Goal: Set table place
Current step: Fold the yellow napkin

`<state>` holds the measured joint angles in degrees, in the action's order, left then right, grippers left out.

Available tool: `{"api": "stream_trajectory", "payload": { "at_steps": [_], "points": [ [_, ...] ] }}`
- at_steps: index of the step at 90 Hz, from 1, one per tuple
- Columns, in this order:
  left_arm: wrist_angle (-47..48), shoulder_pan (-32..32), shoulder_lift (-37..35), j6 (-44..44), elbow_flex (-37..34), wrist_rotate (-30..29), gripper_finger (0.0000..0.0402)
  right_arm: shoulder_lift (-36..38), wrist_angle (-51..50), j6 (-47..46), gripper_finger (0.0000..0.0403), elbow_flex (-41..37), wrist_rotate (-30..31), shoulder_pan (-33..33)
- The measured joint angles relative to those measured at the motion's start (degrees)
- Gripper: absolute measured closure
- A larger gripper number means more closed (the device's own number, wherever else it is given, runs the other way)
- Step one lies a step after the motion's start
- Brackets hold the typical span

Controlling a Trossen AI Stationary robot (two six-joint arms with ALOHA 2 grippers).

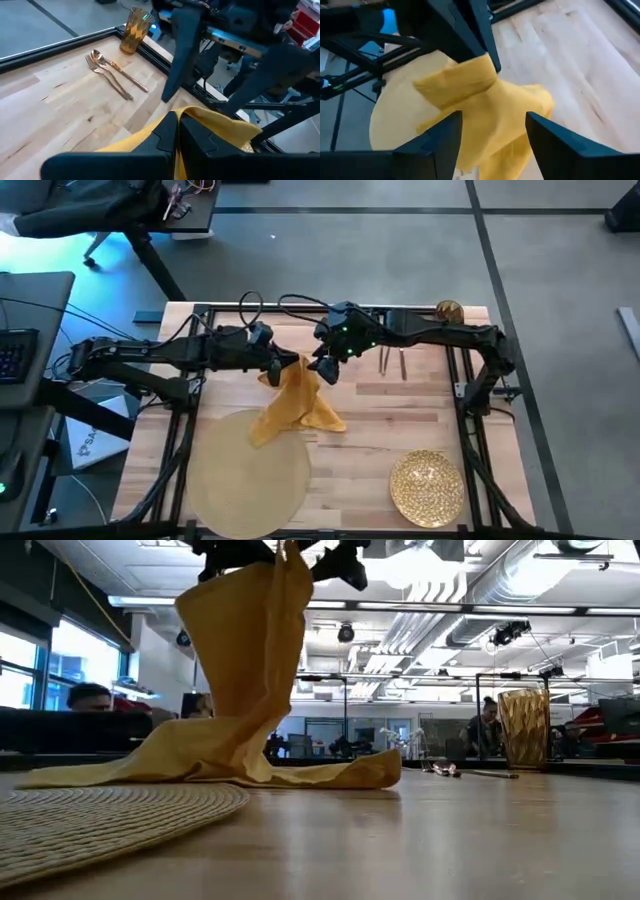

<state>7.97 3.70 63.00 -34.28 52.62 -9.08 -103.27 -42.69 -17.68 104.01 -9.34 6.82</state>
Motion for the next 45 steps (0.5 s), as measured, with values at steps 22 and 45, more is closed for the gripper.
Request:
{"api": "stream_trajectory", "payload": {
  "at_steps": [22, 45],
  "points": [
    [0.0, 0.0, 0.0, 0.1, 0.0, 0.7, 0.0401, -2.5, 0.5, 0.6, 0.0231, 0.0, -3.3, -0.9],
    [0.6, 0.0, 0.0, -0.2, 0.0, 0.0, 0.0401, -1.0, -5.5, 5.3, 0.0180, 2.2, -5.9, -1.4]
  ]
}}
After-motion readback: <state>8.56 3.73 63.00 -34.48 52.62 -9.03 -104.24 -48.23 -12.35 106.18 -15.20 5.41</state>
